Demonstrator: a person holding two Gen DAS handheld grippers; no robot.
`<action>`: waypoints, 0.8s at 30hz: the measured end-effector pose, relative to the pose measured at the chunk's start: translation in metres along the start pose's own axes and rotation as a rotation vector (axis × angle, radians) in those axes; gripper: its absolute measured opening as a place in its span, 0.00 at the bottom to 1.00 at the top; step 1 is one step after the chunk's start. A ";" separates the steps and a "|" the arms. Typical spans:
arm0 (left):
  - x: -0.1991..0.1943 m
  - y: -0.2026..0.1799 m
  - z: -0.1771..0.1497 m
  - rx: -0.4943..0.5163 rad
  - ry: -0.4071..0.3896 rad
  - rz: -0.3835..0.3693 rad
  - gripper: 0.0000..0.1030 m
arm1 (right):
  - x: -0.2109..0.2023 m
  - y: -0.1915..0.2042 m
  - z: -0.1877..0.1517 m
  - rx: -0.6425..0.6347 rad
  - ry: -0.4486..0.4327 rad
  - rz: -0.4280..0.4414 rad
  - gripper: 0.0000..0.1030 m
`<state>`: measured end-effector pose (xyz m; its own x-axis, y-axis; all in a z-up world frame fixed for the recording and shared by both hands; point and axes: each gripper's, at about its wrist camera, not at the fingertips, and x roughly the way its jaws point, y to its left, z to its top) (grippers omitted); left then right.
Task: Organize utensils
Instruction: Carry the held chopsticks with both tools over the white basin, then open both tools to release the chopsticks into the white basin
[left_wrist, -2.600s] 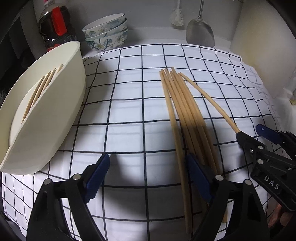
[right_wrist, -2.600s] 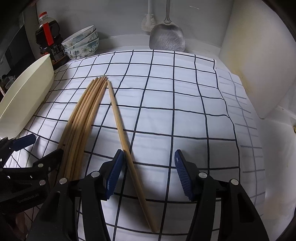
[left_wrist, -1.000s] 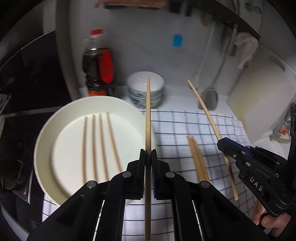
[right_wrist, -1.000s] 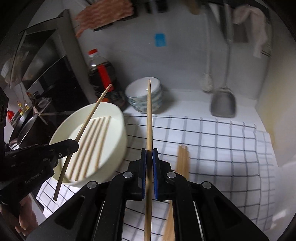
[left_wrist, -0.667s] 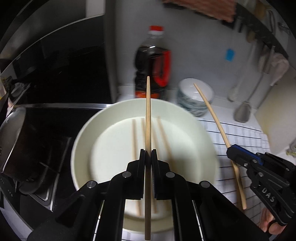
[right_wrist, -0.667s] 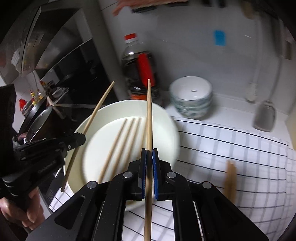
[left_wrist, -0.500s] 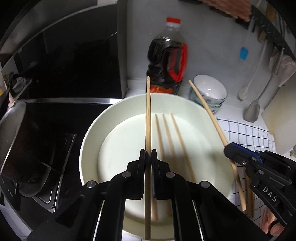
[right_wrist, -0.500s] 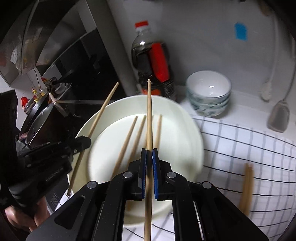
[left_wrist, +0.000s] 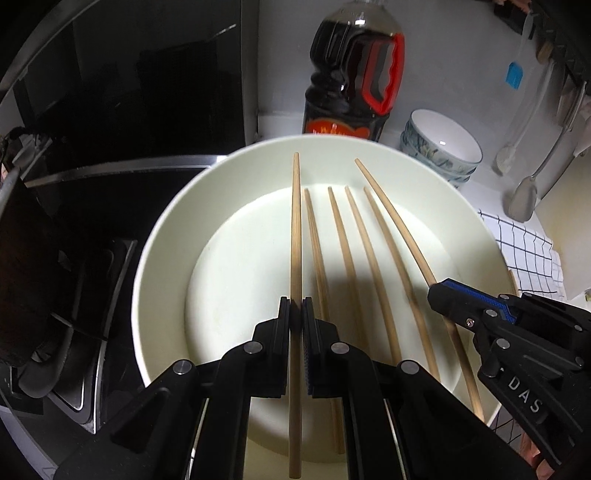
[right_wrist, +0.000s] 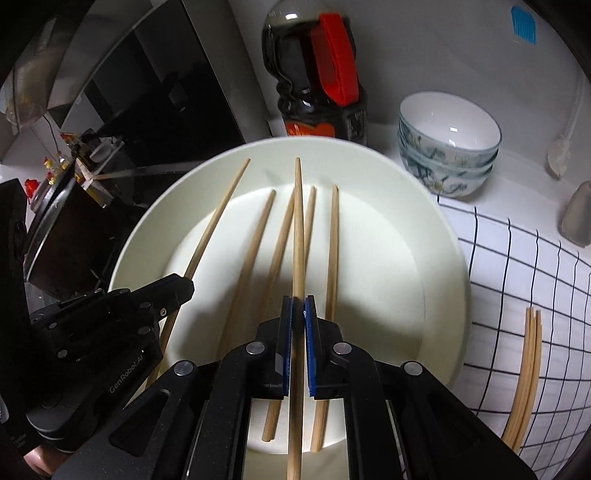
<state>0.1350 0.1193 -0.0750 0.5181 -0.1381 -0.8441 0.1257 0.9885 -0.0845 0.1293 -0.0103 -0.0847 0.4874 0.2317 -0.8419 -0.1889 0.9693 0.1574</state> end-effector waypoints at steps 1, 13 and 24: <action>0.002 0.000 -0.001 0.000 0.004 0.000 0.07 | 0.001 0.000 -0.001 0.001 0.004 -0.003 0.06; 0.002 0.007 -0.002 -0.045 0.015 0.033 0.36 | -0.003 -0.002 -0.004 0.001 0.007 -0.028 0.08; -0.027 0.012 -0.007 -0.065 -0.039 0.087 0.66 | -0.020 -0.009 -0.012 0.022 -0.019 -0.029 0.16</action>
<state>0.1170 0.1350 -0.0569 0.5570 -0.0529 -0.8288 0.0247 0.9986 -0.0471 0.1115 -0.0248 -0.0757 0.5086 0.2050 -0.8362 -0.1555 0.9771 0.1449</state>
